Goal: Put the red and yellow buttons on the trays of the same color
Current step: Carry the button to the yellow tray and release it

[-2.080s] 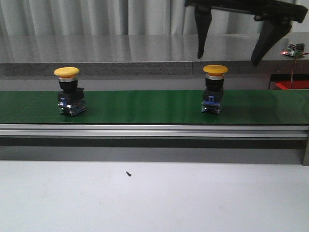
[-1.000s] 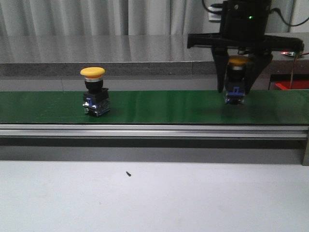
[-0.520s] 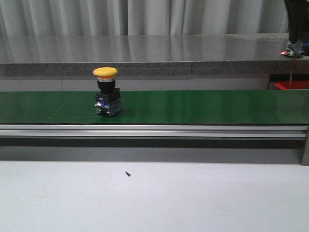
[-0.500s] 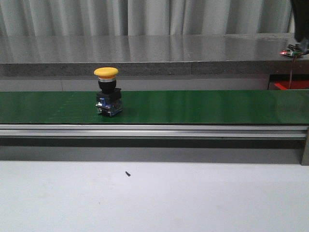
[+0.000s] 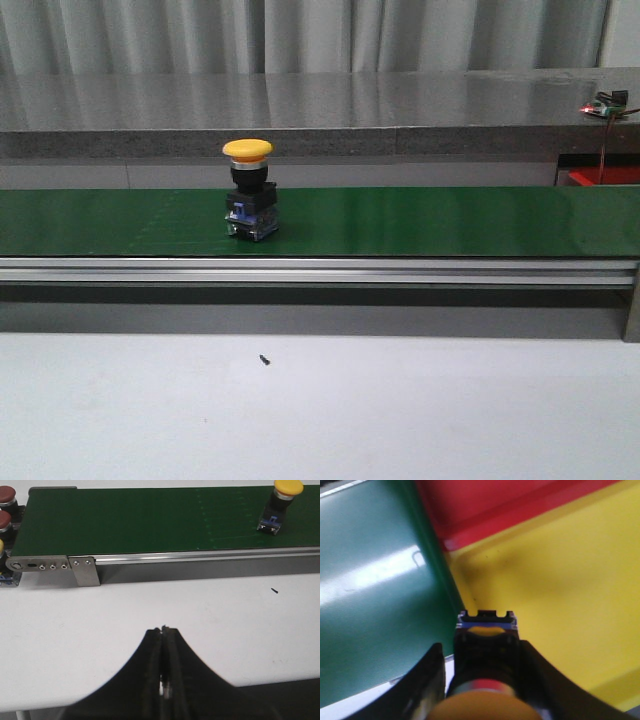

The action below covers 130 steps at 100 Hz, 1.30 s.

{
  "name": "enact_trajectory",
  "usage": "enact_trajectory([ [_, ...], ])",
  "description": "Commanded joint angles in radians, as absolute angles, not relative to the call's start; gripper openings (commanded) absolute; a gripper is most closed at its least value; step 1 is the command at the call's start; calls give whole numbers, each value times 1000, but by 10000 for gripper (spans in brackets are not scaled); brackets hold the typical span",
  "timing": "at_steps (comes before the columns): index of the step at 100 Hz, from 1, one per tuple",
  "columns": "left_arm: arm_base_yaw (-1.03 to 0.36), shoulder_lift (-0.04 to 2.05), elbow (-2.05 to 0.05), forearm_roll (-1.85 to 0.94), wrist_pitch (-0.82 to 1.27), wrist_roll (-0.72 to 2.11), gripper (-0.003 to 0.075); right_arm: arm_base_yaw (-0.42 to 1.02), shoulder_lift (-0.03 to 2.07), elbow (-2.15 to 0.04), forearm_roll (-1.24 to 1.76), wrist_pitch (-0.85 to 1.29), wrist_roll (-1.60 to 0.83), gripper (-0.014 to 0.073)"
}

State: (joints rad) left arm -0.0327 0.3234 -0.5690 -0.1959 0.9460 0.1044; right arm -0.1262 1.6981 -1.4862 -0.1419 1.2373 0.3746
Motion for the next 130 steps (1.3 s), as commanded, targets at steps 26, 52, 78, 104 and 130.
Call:
enact_trajectory([
  [26,-39,334,-594,-209,886,105,-20,-274,1641,-1349,-124,1106,328,237],
  [52,-39,334,-594,-209,886,105,-20,-308,1665,-1272,-100,953,314,237],
  [78,-39,334,-594,-209,886,105,-20,-308,1769,-1272,-61,899,307,237],
  [104,-39,334,-594,-209,886,105,-20,-308,1832,-1277,-39,869,263,323],
  [130,-39,334,-594,-209,886,105,-20,-308,1824,-1277,-30,847,263,476],
])
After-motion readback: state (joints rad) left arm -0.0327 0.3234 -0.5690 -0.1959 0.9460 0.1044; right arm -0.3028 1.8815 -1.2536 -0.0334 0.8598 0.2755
